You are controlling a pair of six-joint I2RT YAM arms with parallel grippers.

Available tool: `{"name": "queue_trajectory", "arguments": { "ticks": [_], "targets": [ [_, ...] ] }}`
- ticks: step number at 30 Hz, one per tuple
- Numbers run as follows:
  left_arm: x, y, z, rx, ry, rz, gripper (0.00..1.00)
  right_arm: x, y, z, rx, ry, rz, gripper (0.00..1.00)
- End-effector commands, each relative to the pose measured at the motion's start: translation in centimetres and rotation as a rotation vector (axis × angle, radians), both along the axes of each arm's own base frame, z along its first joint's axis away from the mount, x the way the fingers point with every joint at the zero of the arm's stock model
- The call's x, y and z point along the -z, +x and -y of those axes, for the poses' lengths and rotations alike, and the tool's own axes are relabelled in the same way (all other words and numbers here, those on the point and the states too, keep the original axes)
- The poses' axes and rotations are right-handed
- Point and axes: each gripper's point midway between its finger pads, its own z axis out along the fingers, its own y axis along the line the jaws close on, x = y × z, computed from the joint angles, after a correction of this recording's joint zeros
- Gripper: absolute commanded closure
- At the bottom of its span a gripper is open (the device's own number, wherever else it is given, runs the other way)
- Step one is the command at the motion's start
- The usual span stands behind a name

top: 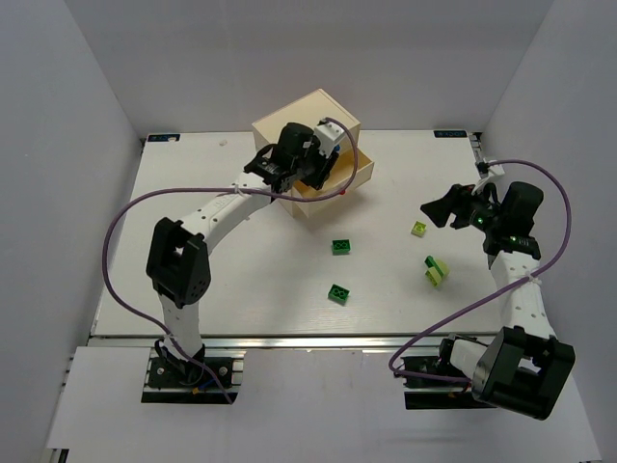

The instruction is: Sort the legos into containers by color

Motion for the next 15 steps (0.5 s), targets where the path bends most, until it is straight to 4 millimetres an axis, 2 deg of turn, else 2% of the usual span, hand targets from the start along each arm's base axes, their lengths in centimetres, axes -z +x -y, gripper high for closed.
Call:
{"name": "queue_trajectory", "arguments": {
  "ticks": [1,7,9,10,11,12,14,15],
  "targets": [
    [-2.8,-0.1,-0.2,-0.013,-0.005,0.054,0.44,-0.4,0.3,-0.1,-0.025,0.005,0.029,0.27],
    [-5.4,-0.7,0.5,0.005,-0.056,0.089,0.41,0.9,0.8,0.4,-0.01,-0.022,-0.002,0.24],
    [-6.9,-1.1,0.4,0.0,-0.088,0.1,0.42,1.4,1.0,0.6,0.01,-0.036,-0.021,0.24],
    [-7.7,-1.4,0.4,0.003,-0.107,0.106,0.49,1.8,1.2,1.0,0.014,-0.075,-0.013,0.25],
    [-9.7,-2.2,0.1,0.01,-0.144,0.129,0.58,1.6,1.5,1.1,0.017,-0.1,-0.01,0.26],
    [-9.6,-3.2,0.4,0.028,-0.187,0.106,0.71,2.9,1.8,1.7,0.027,-0.15,-0.042,0.3],
    [-10.3,-4.6,-0.3,0.042,-0.257,0.091,1.0,3.8,2.4,2.0,0.013,-0.217,-0.055,0.34],
    [-12.6,-7.4,-0.4,0.097,-0.353,0.079,1.0,4.5,3.2,1.6,-0.02,-0.261,-0.067,0.39]
  ]
}}
